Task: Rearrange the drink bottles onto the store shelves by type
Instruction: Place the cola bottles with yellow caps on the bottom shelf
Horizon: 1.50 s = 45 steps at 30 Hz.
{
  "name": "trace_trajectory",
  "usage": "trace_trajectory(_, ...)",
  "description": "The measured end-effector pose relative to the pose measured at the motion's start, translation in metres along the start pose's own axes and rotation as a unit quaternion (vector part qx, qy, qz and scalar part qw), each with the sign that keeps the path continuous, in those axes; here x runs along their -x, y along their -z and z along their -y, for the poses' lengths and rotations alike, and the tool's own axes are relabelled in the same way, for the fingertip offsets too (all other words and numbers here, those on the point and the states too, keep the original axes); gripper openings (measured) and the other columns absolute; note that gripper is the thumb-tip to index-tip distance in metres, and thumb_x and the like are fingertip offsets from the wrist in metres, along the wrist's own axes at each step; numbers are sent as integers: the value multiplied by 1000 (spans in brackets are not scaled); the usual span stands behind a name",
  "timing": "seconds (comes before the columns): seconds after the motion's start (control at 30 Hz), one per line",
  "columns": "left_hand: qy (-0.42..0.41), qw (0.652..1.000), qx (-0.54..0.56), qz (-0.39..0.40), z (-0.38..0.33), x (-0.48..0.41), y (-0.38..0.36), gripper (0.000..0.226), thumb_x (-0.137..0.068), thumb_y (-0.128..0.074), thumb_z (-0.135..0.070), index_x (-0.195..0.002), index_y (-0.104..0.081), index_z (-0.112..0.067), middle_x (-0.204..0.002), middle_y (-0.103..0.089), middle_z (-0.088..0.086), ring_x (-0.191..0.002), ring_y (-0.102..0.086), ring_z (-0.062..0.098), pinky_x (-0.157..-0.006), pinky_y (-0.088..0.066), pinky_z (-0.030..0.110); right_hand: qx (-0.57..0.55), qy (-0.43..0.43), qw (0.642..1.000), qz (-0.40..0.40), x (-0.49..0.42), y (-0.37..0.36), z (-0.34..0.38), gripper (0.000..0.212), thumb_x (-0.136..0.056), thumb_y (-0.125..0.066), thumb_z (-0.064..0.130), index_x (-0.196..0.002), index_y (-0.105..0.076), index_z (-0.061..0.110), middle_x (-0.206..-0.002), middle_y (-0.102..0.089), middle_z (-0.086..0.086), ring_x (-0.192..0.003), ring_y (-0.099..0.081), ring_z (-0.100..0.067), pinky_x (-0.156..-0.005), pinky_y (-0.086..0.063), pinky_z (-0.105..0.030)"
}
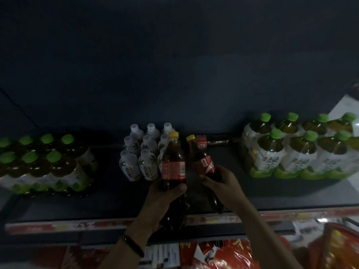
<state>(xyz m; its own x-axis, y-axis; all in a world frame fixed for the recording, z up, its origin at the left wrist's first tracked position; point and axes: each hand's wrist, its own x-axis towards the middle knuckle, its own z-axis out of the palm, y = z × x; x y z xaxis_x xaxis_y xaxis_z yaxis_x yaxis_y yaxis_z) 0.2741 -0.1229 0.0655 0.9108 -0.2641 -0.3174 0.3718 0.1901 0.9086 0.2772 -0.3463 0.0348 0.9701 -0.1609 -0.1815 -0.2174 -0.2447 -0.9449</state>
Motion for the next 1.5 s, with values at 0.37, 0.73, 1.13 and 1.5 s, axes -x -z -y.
trace_trajectory(0.37,60,993,95,-34,10,51,40,78,-60,-96,-59,-104,-76,3,-87,-72,26,-67,-73,35,-60,-60,38,-26,-28,996,82,52,-56,18,36,-94,-78,36,-119,-54,25,-106,-70,-1,-89,-72,-15,-67,-60,-23)
trace_trajectory(0.73,-14,992,117,-48,16,126,151,64,-71,-96,-34,-120,-72,-2,-122,-72,29,-114,-72,43,-87,-63,42,-118,-40,981,147,119,-174,32,44,-102,-70,17,-137,-52,35,-126,-71,9,-112,-70,0,-91,-56,-18)
trace_trajectory(1.13,-8,994,-58,-96,49,206,390,54,-71,-83,-13,-121,-65,-22,-106,-78,-5,-101,-76,15,-80,-62,28,21,-41,995,83,181,-398,21,45,-83,-90,23,-122,-66,27,-108,-77,16,-101,-73,0,-86,-54,-17)
trace_trajectory(1.5,39,961,-175,-210,172,150,536,59,-70,-95,-12,-120,-70,-29,-110,-78,-9,-100,-75,7,-85,-60,30,147,-40,984,91,108,-538,-121,75,-64,-102,33,-127,-62,30,-107,-71,22,-99,-66,4,-80,-47,-11)
